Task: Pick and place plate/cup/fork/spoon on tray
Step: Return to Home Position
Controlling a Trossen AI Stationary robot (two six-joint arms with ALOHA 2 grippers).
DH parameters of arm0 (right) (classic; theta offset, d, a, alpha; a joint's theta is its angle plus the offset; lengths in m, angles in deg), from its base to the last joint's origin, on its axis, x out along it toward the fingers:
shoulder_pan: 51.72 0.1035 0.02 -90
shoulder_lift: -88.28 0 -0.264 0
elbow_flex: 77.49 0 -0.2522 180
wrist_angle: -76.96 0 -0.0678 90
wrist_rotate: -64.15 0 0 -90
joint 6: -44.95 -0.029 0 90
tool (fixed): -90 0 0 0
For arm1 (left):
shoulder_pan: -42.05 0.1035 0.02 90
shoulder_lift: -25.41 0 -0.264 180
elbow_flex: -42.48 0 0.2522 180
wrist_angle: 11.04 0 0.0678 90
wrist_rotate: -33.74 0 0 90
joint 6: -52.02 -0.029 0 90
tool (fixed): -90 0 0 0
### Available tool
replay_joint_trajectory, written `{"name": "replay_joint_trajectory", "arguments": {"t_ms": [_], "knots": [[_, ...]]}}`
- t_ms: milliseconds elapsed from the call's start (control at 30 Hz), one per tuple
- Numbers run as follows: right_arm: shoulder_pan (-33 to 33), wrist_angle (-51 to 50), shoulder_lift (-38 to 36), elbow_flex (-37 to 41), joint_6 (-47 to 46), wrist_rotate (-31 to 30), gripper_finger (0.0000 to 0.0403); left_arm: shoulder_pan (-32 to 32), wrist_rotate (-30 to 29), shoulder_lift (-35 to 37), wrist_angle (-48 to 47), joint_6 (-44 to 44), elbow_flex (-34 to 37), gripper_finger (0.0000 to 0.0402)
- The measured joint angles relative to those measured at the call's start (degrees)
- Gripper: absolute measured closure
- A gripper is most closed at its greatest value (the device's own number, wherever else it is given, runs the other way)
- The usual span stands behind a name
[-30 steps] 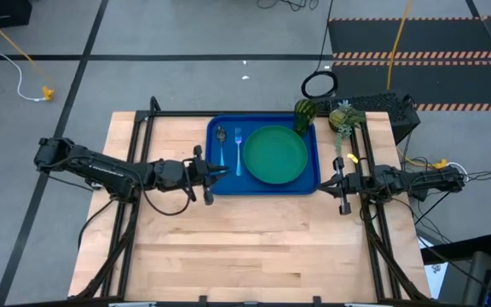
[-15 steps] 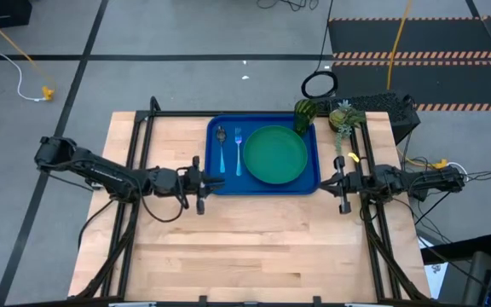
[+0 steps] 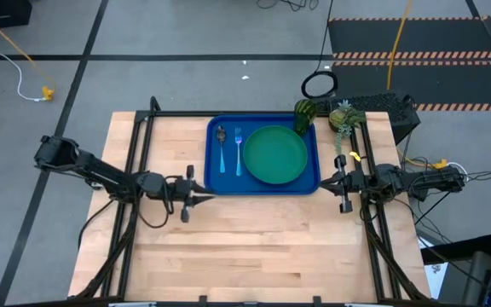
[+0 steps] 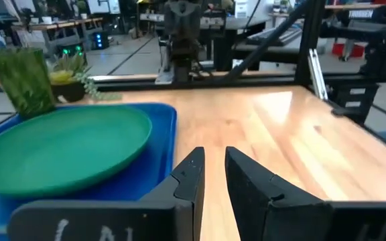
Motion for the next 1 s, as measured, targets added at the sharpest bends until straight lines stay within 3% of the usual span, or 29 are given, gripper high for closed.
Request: {"name": "replay_joint_trajectory", "arguments": {"t_ms": [167,333,467,633,1000], "knots": [[0.0,0.2,0.0,0.0,0.0,0.1,0.0403,0.0,-0.1,-0.1,11.0,0.7,7.7,0.0337],[0.0,0.2,0.0,0.0,0.0,0.2,0.0403,0.8,0.8,2.2,9.5,-0.4,7.7,0.0337],[0.0,0.2,0.4,0.0,0.0,0.2,0.0403,3.0,7.2,6.9,8.0,-1.1,7.7,0.0337],[0.0,0.3,0.4,0.0,0.0,0.2,0.0403,4.9,10.9,16.3,-0.5,-0.5,7.7,0.0337],[0.0,0.3,0.4,0.0,0.0,0.2,0.0403,5.9,8.1,36.3,-23.1,1.2,7.7,0.0337]]}}
